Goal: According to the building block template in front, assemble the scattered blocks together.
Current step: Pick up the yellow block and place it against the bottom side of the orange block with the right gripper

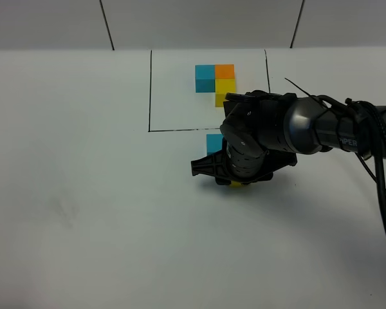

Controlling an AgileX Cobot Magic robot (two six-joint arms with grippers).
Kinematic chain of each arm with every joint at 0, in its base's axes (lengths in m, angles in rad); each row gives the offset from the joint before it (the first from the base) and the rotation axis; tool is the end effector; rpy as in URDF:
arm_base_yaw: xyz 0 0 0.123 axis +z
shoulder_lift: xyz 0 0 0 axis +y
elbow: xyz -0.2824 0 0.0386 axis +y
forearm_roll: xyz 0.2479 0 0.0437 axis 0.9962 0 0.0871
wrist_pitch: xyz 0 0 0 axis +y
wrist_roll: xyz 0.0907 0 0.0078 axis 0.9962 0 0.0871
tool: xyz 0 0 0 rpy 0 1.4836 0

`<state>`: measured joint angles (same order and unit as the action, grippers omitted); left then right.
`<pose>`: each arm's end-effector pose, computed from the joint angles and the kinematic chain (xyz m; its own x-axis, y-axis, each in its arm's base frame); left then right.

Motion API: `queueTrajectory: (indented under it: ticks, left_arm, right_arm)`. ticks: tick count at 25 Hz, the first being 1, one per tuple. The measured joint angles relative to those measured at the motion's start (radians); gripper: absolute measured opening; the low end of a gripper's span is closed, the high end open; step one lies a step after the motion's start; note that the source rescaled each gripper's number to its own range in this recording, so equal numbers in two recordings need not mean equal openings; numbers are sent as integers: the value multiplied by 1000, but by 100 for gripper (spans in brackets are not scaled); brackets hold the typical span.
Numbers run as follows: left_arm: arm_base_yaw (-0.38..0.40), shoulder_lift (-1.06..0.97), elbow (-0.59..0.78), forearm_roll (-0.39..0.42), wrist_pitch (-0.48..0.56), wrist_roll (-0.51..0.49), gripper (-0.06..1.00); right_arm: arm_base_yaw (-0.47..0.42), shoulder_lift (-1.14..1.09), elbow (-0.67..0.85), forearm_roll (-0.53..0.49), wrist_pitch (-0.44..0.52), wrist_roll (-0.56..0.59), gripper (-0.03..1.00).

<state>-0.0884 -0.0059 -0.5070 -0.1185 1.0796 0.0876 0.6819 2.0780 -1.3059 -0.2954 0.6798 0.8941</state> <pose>-0.0085 -0.0088 0.2780 -0.4510 0.0714 -0.8896 0.1944 0.9807 -0.0198 0.3204 0.2386 0.1223 -0.9578 0.0006 -0.2876 0.0012 1.0000 -0.0020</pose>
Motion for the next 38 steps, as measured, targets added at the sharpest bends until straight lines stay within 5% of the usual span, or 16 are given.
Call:
queueTrajectory:
  ticks: [38]
  left_arm:
    - [0,0,0,0,0,0,8]
  right_arm:
    - [0,3,0,-43,-8,29,1]
